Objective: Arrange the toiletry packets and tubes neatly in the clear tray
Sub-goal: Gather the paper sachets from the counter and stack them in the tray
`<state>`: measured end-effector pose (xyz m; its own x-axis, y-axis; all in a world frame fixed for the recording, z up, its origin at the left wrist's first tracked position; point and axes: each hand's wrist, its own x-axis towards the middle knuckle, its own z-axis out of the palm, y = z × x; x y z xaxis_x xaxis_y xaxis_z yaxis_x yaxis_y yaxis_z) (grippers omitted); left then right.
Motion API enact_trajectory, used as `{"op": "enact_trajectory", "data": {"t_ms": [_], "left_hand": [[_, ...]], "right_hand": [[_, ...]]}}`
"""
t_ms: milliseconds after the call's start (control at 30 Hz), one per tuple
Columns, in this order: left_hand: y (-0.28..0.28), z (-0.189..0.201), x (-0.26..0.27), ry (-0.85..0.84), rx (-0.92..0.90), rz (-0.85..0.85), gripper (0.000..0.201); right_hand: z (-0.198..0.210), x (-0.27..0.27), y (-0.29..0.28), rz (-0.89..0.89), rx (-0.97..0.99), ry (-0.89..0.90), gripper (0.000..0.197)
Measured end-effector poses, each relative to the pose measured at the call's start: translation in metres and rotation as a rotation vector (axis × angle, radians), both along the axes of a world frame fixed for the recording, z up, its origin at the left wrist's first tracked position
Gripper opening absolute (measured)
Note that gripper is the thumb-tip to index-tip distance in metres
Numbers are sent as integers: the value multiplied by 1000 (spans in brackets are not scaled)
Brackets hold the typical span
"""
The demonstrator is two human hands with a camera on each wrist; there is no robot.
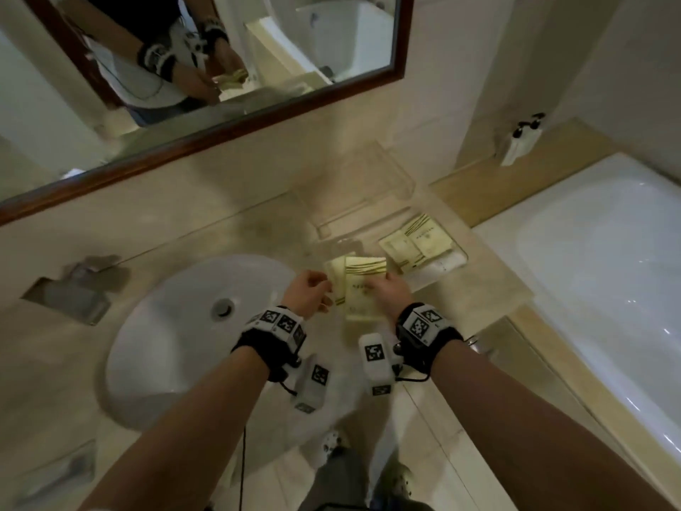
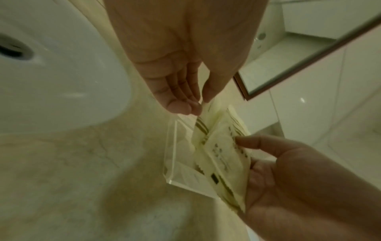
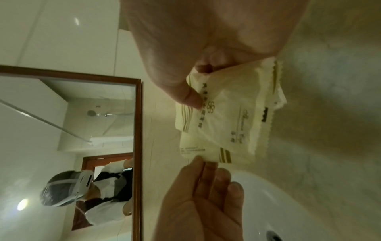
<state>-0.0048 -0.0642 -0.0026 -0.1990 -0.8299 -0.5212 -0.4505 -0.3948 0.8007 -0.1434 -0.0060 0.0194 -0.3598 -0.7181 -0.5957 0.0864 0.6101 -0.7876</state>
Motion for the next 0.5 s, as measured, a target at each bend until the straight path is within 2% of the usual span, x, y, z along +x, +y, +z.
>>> {"op": "enact_trajectory", "data": {"t_ms": [133,300,500], "left_hand": [[-19,-19,-49,-33,0,-75,8],[-49,-42,-96,-89,92,-92,13],[-74,-60,-132,-217,136,-63,27]], "right_hand": [[-12,-41,-20,-12,41,43,29],[-24,-93,-45,-245,91,107,46],[-52,-153,-62,-396,118,138,37]]}}
